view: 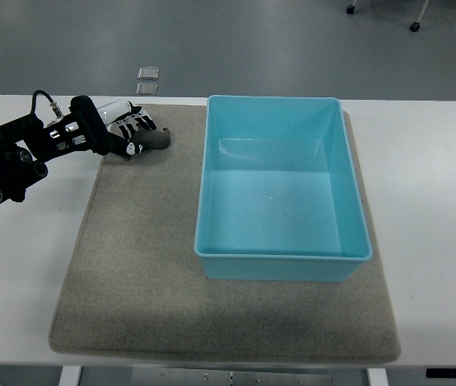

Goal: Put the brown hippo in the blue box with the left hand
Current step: 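Close the left hand fingers around the brown hippo, then lift the hippo off the mat with the left hand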

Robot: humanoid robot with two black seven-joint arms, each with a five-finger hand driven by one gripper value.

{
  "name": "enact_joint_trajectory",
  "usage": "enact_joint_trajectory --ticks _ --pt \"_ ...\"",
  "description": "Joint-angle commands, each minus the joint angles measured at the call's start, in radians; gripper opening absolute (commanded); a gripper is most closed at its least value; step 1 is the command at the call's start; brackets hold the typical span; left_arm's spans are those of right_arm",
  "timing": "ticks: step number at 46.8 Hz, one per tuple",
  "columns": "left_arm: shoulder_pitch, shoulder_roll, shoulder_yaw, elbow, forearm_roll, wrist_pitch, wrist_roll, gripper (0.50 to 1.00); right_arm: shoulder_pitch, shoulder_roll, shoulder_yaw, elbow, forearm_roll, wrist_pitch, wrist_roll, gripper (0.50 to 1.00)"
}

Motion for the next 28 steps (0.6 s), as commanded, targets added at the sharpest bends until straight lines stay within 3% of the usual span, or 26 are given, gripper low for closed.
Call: enact_joint_trajectory --ticks 1,17,28 --pt "-0.005 0.002 -0.007 -0.002 -0.003 0.0 0.0 0.5 0.0 0.0 0.0 0.0 0.0 0.0 0.0 0.936" --pt "-0.077 0.006 -0.06 -0.014 -0.008 -0.009 -0.003 0.5 0.0 0.0 0.0 0.0 0.0 0.0 0.0 0.936" --pt "-0.165 0.005 -0.063 -0.086 -0.002 -0.005 -0.005 0.5 0.0 0.0 0.0 0.0 0.0 0.0 -0.001 0.936"
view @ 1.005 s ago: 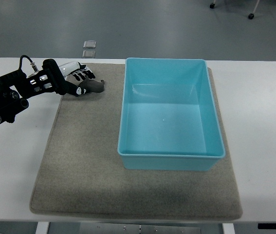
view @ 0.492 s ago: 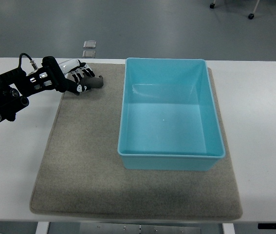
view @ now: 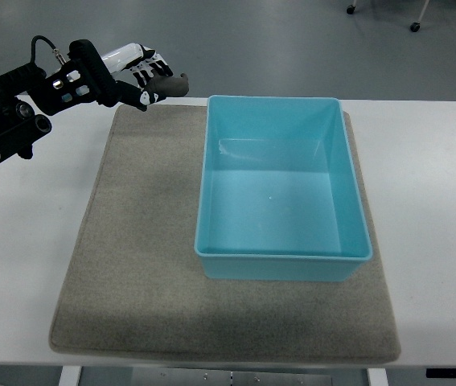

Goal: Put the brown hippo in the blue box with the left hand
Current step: 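Lift the hippo off the mat with the left hand, then carry the hippo over the blue box and lower it inside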

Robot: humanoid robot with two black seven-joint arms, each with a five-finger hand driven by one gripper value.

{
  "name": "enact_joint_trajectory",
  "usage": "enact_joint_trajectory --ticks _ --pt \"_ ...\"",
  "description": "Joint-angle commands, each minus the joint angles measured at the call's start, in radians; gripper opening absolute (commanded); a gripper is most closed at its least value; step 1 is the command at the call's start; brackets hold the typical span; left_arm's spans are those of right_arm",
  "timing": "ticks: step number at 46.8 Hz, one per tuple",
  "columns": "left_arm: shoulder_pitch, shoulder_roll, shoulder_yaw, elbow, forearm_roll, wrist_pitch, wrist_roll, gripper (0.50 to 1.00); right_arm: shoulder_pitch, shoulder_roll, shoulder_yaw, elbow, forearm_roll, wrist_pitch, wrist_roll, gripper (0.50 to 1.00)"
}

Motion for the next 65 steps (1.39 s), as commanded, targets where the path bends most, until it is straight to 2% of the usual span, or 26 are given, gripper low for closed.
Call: enact_joint_trajectory --ticks 1,15,21,41,65 --pt "-0.03 -0.006 0.0 -0.029 0.006 0.001 -0.001 0.5 0.0 0.0 0.0 0.0 0.0 0.0 0.0 0.936" --pt "-0.078 -0.014 0.003 -0.213 0.016 -0.008 -0.003 0.5 0.0 0.0 0.0 0.0 0.0 0.0 -0.001 0.936" --pt "-0.075 -0.07 0.016 -0.264 0.022 -0.014 -0.009 0.5 0.0 0.0 0.0 0.0 0.0 0.0 0.0 0.936" --pt "-0.04 -0.218 0.091 -0.276 0.105 -0.047 -0.017 0.5 0.0 0.0 0.0 0.0 0.0 0.0 0.0 0.936" --pt "-0.018 -0.238 0.204 -0.264 0.109 -0.045 -0.015 0.5 0.0 0.0 0.0 0.0 0.0 0.0 -0.001 0.936"
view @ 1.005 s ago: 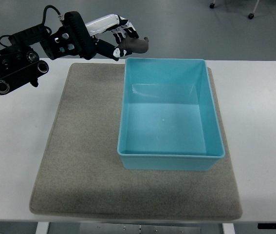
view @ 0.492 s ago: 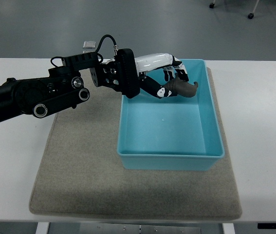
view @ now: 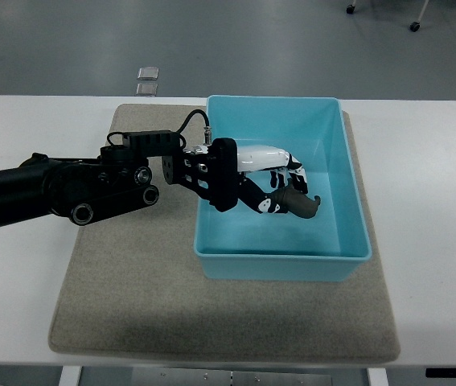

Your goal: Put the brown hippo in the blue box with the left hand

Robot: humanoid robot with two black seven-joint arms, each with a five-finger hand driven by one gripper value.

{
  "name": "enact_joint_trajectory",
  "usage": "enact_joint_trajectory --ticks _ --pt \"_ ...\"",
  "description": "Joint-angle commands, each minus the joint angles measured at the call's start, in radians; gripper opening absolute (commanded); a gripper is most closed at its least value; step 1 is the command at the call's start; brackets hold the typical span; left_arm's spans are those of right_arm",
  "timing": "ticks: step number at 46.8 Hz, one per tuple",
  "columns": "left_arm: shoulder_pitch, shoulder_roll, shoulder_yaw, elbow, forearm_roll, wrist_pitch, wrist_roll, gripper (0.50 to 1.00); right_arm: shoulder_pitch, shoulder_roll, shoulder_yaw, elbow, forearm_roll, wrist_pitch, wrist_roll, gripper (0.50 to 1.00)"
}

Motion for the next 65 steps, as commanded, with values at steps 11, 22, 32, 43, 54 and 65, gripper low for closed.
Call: enact_joint_trajectory --ticks 11,22,32,43,54,65 --pt "0.008 0.001 0.002 0.0 -0.002 0.008 0.0 0.557 0.0 0.0 0.0 0.0 0.0 0.0 0.0 0.936" --pt "0.012 0.001 -0.007 -0.003 -0.022 0.015 -0.001 0.78 0.0 0.0 0.0 0.0 0.0 0.0 0.0 0.936" --pt "0.012 0.01 -0.018 -0.003 -0.025 0.018 -0.001 0.87 0.0 0.0 0.0 0.0 0.0 0.0 0.0 0.936" --pt "0.048 0.03 -0.188 -0.004 -0.034 0.038 -0.001 0.943 0.0 0.0 0.0 0.0 0.0 0.0 0.0 0.936" --pt "0.111 0.045 -0.44 -0.006 -0.162 0.038 -0.001 0.96 0.0 0.0 0.0 0.0 0.0 0.0 0.0 0.936" --pt "0.143 0.093 -0.552 0.045 -0.472 0.041 -0.003 0.96 0.0 0.0 0.0 0.0 0.0 0.0 -0.001 0.936"
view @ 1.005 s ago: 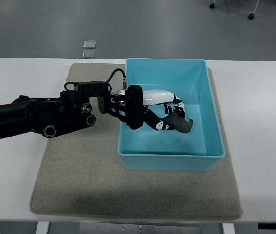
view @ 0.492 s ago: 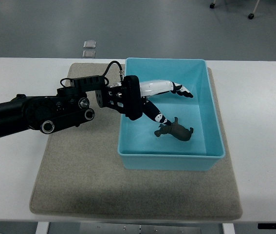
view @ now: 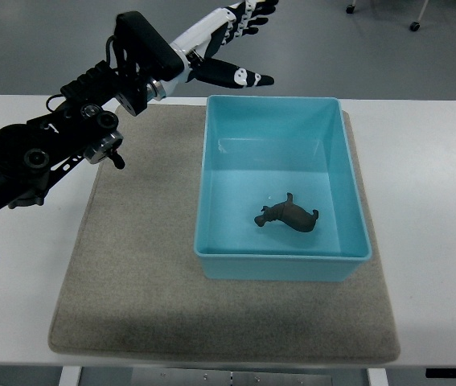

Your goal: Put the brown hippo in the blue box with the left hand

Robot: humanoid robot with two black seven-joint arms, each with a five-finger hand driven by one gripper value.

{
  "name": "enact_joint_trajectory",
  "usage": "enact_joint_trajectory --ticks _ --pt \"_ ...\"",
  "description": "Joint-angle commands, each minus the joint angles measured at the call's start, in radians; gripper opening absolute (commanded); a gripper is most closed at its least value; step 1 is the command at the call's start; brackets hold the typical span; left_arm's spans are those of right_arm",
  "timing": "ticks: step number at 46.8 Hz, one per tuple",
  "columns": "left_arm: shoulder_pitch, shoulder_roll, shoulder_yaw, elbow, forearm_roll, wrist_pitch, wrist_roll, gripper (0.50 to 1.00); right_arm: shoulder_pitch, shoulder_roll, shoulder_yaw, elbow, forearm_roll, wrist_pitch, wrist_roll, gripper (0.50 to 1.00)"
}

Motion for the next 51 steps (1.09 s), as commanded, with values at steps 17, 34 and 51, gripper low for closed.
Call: enact_joint_trajectory --ticks 17,34,51 --pt "0.022 0.03 -0.072 0.266 -0.483 -0.013 -0.032 0.971 0.0 0.0 0.0 0.0 0.0 0.0 0.0 0.936" --pt "0.042 0.039 -0.072 0.401 -0.67 -0.019 -0.031 0.996 0.0 0.0 0.0 0.0 0.0 0.0 -0.001 0.936" --pt "0.1 0.056 -0.098 0.434 -0.837 -0.105 -0.031 0.999 0.0 0.0 0.0 0.0 0.0 0.0 0.0 0.936"
